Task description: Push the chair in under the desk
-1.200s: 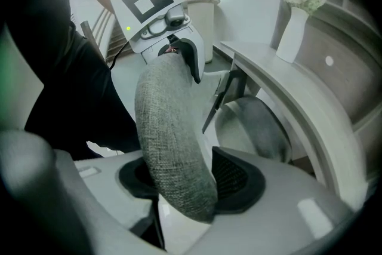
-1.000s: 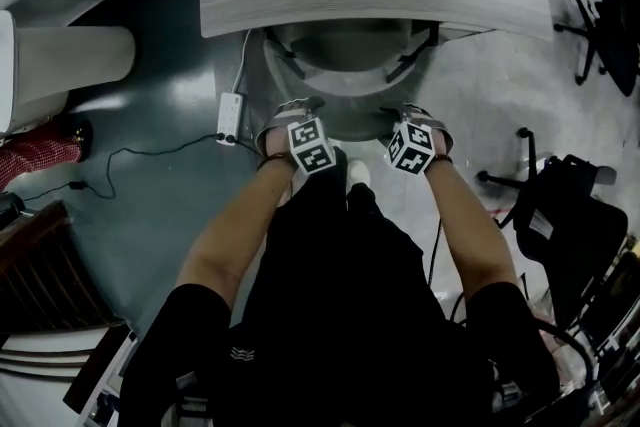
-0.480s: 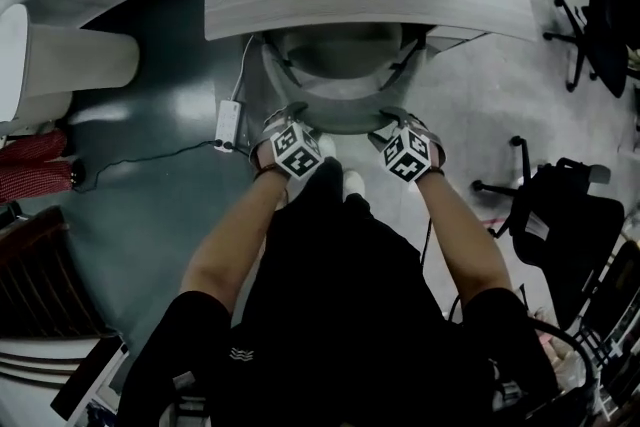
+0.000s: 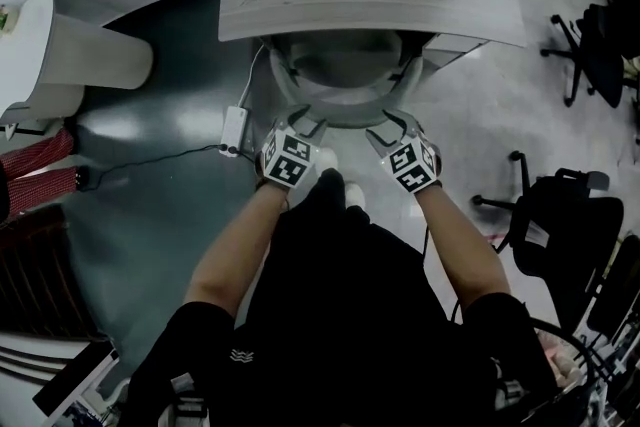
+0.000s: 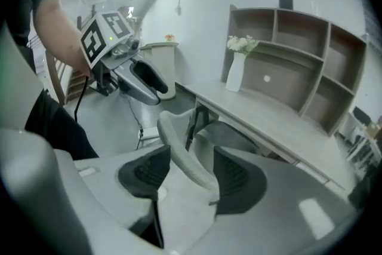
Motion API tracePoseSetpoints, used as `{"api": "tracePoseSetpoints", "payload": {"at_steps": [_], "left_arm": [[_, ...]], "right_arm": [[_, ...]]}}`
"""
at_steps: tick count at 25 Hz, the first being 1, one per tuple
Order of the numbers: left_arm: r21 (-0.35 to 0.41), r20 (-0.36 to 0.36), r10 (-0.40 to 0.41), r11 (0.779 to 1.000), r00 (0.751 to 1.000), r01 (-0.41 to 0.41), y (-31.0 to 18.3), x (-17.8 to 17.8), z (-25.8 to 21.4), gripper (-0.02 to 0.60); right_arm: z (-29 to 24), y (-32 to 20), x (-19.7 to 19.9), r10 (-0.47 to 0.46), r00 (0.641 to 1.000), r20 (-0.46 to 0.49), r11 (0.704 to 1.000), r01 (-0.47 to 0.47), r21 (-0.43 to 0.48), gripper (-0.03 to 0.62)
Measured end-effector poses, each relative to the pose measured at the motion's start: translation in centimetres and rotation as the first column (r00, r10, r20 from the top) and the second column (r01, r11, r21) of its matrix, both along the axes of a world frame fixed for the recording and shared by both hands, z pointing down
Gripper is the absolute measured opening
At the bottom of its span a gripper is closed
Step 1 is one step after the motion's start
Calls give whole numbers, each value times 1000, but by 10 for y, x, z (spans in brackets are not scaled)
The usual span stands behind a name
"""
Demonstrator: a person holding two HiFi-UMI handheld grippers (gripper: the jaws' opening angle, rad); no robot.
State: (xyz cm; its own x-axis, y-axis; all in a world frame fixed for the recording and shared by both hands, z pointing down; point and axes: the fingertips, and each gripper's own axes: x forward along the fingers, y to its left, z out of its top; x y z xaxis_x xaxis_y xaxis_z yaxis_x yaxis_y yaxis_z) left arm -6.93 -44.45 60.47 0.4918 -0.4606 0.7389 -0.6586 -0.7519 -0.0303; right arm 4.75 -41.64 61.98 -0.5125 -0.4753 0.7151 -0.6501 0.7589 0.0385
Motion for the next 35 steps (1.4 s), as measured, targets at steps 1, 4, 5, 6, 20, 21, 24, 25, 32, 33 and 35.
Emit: {"api": "tracePoseSetpoints", "payload": {"at_steps": [1,4,5,6,20,21,24,25,32,33,35], "left_arm": [[26,-39,-8,1000,999,9,-1,3,-15,182],[108,-156,-13,994,988,30,-2,11,-56,133],[139,-182,-12,990,983,38,-1,12,-68,112],[169,-202,-12,985,979,47,0,12,-80,96],[408,-358,-81,882,930,234,45,-13,-201,6],[411,-359,-85,880,929,239,48,-14,-203,6],[407,-349,-97,880,932,244,55,-10,-197,6],[406,-346,-101,880,933,245,56,-9,-195,6],[433,-353,-101,864,930,258,58,-4,-205,6],[432,-354,-106,863,929,263,58,-5,-204,6],[430,-355,-119,860,927,275,59,-4,-203,6]], "right_arm": [[-8,1,-2,34,997,63,999,-34,-7,229],[-35,0,6,154,960,234,988,-150,-33,211],[-44,-1,11,176,950,257,984,-176,-21,206],[-53,0,15,187,944,273,981,-194,-2,200],[-164,35,74,293,821,490,894,-417,164,21],[-169,38,77,289,820,494,890,-420,177,3],[-175,45,82,278,828,487,886,-417,203,3],[-176,47,83,279,829,485,884,-419,207,2],[-177,49,96,299,820,488,873,-442,207,3],[-177,49,97,300,818,490,872,-444,208,2],[-177,50,99,300,817,492,871,-445,209,2]]}}
